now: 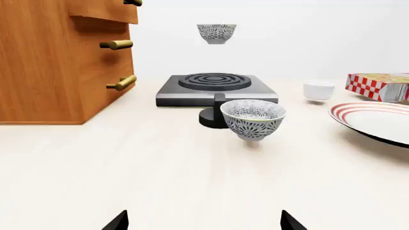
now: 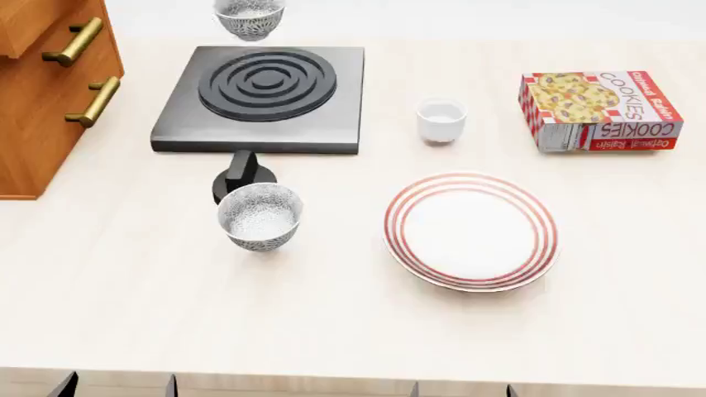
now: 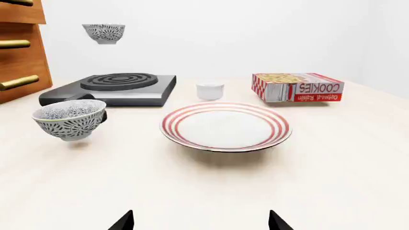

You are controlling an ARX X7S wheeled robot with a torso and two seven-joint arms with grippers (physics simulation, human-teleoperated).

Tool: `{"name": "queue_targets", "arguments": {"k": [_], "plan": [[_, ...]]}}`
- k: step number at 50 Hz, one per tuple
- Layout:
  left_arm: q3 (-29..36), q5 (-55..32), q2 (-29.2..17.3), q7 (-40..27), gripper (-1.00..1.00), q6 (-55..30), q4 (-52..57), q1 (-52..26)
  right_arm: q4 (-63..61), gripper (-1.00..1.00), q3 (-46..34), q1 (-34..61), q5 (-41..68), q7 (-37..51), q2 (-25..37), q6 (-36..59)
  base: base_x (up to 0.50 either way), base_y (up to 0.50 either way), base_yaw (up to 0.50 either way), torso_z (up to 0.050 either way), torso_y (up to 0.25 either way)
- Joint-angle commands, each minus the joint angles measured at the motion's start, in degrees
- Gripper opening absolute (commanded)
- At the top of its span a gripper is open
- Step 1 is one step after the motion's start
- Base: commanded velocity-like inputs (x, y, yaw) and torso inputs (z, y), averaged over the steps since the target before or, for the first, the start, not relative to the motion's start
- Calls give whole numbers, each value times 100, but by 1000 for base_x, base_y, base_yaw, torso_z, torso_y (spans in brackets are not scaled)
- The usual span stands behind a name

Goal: Pick the akita bowl on the stove and place it on the plate.

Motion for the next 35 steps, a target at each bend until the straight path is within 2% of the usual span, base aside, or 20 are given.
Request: {"name": "queue_targets", "arguments": {"k": [1, 27, 35], "plan": [[114, -82, -89, -105, 100, 70, -59, -23, -46, 100, -106, -19, 108, 113, 86, 23, 0, 0, 0, 0, 0], [497, -352, -402, -498, 100, -13, -40, -21, -12, 100, -482, -5, 417, 459, 401, -32, 0, 0, 0, 0, 0], [552, -411, -451, -579, 100, -39, -3, -16, -480, 100, -605, 50, 481, 486, 495, 485, 0, 0, 0, 0, 0]]}}
